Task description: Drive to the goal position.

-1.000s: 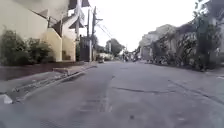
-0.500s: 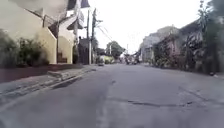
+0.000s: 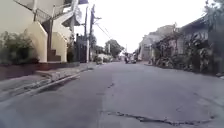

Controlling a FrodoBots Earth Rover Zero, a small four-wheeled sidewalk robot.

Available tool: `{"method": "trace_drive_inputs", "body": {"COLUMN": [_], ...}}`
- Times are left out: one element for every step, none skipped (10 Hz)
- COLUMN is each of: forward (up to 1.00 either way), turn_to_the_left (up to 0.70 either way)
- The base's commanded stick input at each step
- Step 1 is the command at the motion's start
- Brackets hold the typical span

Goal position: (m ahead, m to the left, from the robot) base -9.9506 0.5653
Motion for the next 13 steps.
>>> {"method": "trace_drive_inputs", "body": {"forward": [1.0, 1.0, 1.0, 1.0, 1.0, 1.0, 1.0, 1.0, 1.0, 1.0, 1.0, 1.0, 1.0], "turn_to_the_left": [0.04, 0.04, 0.04, 0.04, 0.04, 0.04, 0.04, 0.04, 0.04, 0.04, 0.04, 0.04, 0.04]}}
